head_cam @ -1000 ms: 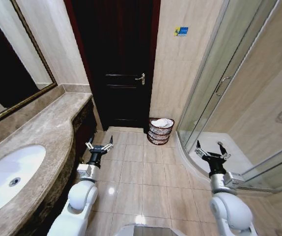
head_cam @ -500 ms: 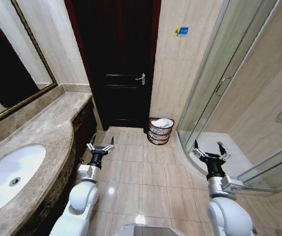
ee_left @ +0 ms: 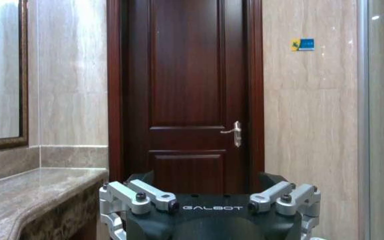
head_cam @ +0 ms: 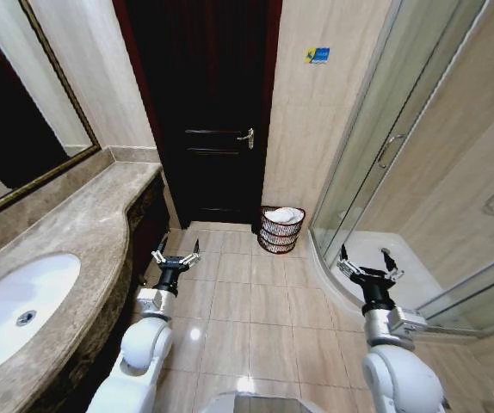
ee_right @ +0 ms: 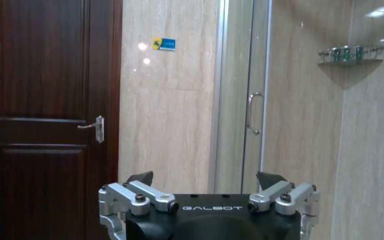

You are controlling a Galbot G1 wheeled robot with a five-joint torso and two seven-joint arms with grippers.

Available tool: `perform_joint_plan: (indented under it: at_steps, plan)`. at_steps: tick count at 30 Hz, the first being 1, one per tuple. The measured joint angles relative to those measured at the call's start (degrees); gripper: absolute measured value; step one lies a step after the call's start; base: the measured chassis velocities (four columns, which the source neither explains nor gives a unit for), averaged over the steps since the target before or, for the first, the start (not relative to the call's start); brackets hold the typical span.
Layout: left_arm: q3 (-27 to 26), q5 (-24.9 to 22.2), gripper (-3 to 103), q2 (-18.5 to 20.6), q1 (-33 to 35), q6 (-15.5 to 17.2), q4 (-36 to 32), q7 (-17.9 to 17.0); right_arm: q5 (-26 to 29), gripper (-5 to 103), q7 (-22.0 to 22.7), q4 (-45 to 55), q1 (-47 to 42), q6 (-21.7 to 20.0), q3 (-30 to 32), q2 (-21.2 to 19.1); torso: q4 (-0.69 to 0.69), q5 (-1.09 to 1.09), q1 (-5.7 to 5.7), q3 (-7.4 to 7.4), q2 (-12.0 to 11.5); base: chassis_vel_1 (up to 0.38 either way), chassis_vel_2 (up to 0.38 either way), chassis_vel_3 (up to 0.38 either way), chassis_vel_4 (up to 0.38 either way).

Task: Discard the used towel into the hamper.

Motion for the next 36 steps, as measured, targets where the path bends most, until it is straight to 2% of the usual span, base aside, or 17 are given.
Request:
perform_joint_plan:
  at_steps: [36]
  plan:
    - [0.0, -0.01, 100, 0.01, 0.01, -0.07, -0.02, 0.0, 0.08, 100, 0.01, -0.04, 0.0, 0.03, 0.01, -0.04, 0.0, 0.0, 0.0, 0.0, 0.0, 0.0, 0.0, 0.0, 0.0]
